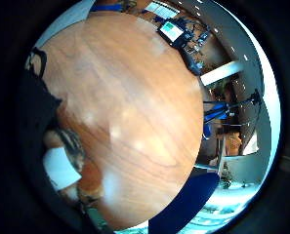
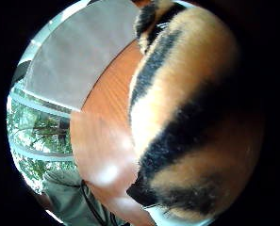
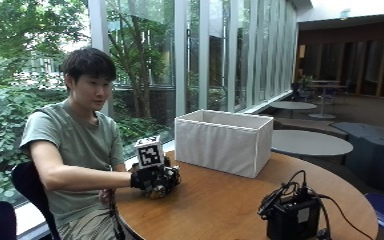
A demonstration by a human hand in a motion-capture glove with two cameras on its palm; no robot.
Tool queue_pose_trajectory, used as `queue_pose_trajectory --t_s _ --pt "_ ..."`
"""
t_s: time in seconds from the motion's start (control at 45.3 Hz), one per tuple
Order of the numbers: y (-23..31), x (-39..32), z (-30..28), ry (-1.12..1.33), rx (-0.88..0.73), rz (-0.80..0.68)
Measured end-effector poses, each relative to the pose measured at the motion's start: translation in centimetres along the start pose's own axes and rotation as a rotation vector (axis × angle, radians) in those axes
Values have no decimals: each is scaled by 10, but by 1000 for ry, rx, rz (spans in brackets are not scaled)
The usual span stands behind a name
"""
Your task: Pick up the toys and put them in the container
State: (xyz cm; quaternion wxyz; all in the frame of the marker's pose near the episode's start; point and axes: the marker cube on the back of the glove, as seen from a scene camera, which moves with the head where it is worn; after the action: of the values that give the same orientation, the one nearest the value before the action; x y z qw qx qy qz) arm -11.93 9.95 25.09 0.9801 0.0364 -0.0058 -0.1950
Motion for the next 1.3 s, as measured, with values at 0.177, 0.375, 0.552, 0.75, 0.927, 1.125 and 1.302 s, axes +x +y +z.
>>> queue_pose_trajectory --t_s 0.177,0.375,0.552,0.75,0.927,1.125,1.302 --pt "1 -5 4 33 -1 -13" --pt "-16 18 -17 -69 -86 17" --pt "-32 3 -44 -74 -65 -13" --pt "-58 9 -93 54 -45 -67" --pt "-92 16 -177 46 24 -37" --pt "-136 -5 -255 29 92 -44" --pt "-178 -36 -281 17 125 19"
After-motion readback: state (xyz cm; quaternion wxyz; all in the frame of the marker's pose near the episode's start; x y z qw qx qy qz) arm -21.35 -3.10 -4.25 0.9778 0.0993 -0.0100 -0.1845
